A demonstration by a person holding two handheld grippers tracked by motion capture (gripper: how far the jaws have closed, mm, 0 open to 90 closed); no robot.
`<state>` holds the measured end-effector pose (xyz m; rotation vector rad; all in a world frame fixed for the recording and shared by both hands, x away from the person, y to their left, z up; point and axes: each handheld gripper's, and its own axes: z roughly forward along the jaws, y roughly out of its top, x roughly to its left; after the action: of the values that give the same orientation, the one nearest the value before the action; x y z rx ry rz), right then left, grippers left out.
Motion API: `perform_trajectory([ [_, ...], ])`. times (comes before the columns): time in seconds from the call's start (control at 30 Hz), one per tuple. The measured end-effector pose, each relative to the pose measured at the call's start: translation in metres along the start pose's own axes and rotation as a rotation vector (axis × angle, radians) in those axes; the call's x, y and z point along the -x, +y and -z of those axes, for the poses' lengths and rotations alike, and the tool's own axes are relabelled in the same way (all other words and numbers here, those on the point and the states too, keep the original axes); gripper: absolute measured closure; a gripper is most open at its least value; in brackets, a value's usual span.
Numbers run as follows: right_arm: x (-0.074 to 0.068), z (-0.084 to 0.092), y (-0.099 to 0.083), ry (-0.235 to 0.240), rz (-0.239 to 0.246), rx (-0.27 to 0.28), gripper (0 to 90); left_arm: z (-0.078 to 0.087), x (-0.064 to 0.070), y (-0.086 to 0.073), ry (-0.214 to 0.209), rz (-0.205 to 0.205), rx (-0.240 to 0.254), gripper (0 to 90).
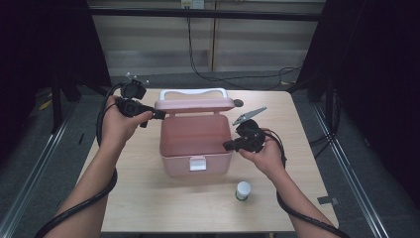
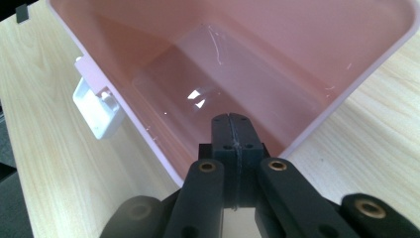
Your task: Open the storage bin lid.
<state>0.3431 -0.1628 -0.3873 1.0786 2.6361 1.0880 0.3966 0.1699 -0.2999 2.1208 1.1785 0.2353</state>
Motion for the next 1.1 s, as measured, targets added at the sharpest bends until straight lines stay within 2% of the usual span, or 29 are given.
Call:
perform_trajectory([
  [0.13,-0.001,-0.001,0.000,0.002,0.001,-0.004,90.0,0.001,0.002,0.005,0.006,-0.012,0.003,50.7],
  [0.53,-0.002,-0.002,-0.001,0.002,0.004,-0.009,89.9,-0.001,0.004,0.017,0.047,0.000,0.027,60.5],
  [0.77,-0.002,-0.002,-0.001,0.006,-0.002,-0.004,89.3,0.000,0.002,0.019,0.075,-0.001,0.022,70.8],
  [1.03,-0.003,-0.004,-0.001,0.008,0.003,-0.010,89.5,-0.001,0.000,0.025,0.088,0.027,0.017,73.7],
  [1.1,-0.003,-0.004,-0.002,0.007,0.004,-0.011,89.5,-0.001,0.000,0.027,0.099,0.019,0.009,74.6],
])
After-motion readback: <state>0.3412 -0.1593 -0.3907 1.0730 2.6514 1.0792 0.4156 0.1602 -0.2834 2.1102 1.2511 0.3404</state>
